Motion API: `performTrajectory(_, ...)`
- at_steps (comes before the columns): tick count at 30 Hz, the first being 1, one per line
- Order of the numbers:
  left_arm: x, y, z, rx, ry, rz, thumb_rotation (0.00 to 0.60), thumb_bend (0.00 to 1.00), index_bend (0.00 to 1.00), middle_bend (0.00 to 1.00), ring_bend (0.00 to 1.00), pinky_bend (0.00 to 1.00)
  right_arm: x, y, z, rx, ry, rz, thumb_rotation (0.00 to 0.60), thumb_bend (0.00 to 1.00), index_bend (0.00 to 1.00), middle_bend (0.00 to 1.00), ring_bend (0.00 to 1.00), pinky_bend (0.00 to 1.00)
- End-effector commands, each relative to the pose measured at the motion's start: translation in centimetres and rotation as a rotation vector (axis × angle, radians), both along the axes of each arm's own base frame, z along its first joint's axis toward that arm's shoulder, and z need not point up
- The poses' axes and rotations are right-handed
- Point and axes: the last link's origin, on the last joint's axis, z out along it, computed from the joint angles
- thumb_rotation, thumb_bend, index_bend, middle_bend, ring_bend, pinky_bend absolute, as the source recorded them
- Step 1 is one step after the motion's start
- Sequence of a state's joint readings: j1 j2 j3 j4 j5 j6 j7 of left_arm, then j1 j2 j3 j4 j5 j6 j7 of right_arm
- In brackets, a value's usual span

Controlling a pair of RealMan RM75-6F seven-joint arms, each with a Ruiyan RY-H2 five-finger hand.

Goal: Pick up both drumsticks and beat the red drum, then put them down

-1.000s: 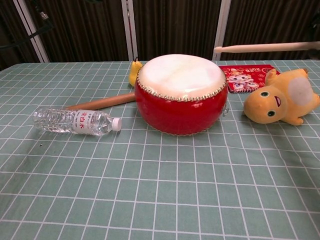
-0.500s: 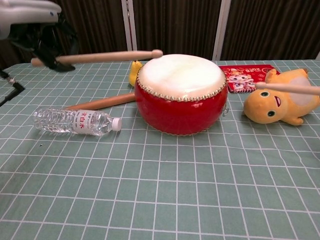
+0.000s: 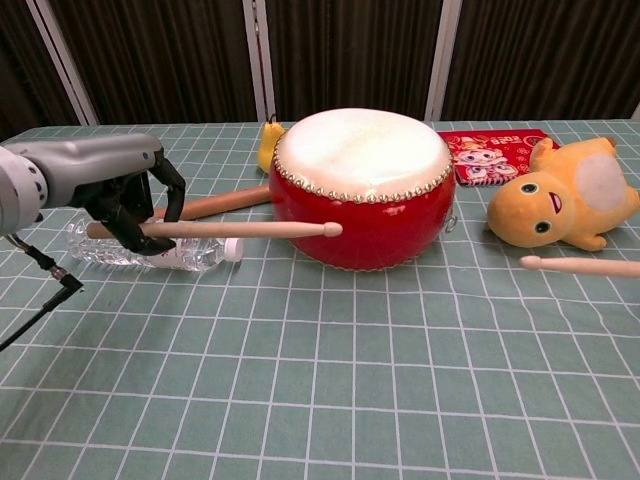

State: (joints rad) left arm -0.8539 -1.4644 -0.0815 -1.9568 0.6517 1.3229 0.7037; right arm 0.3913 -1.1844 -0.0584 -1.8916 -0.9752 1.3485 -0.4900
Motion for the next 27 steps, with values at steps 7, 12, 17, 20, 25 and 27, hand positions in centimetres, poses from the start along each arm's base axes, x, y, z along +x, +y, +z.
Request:
performTrajectory(7, 0.0, 0.4, -3.4, -0.048, 0.067, 0.018, 0.6, 0.61, 0.76, 1.0, 1.0, 1.0, -0.8, 0.1, -1.4, 0.054, 0.025, -0.005, 0.6, 0.82, 1.0, 1.0, 1.0, 1.0)
performTrajectory(12, 0.2, 0.5, -4.5, -0.065, 0.07, 0.017, 0.6, 0.58, 0.75, 1.0, 1.0, 1.0, -1.2, 0.1, -2.0, 0.076, 0.049, -0.017, 0.6, 0.81, 0.96, 1.0, 1.0, 1.0)
performTrajectory(17, 0.3, 0.6, -4.7, -0.085, 0.065, 0.004, 0.6, 0.51, 0.65, 1.0, 1.0, 1.0, -1.5, 0.3, -2.4, 0.097, 0.056, -0.027, 0.6, 0.79, 0.88, 1.0, 1.0, 1.0)
performTrajectory(20, 0.2, 0.6, -4.5, -0.102, 0.071, -0.001, 0.6, 0.47, 0.57, 1.0, 1.0, 1.0, -1.7, 0.3, -2.5, 0.115, 0.064, -0.04, 0.6, 0.73, 0.79, 1.0, 1.0, 1.0)
performTrajectory(25, -0.1, 0.6, -4.0, -0.102, 0.083, -0.005, 0.6, 0.39, 0.5, 1.0, 1.0, 1.0, -1.8, 0.4, -2.6, 0.125, 0.078, -0.049, 0.6, 0.65, 0.57, 1.0, 1.0, 1.0)
performTrajectory(27, -0.3, 0.7, -3.7, -0.097, 0.084, -0.003, 0.6, 0.35, 0.48, 1.0, 1.0, 1.0, -1.8, 0.4, -2.6, 0.127, 0.079, -0.051, 0.6, 0.61, 0.5, 1.0, 1.0, 1.0)
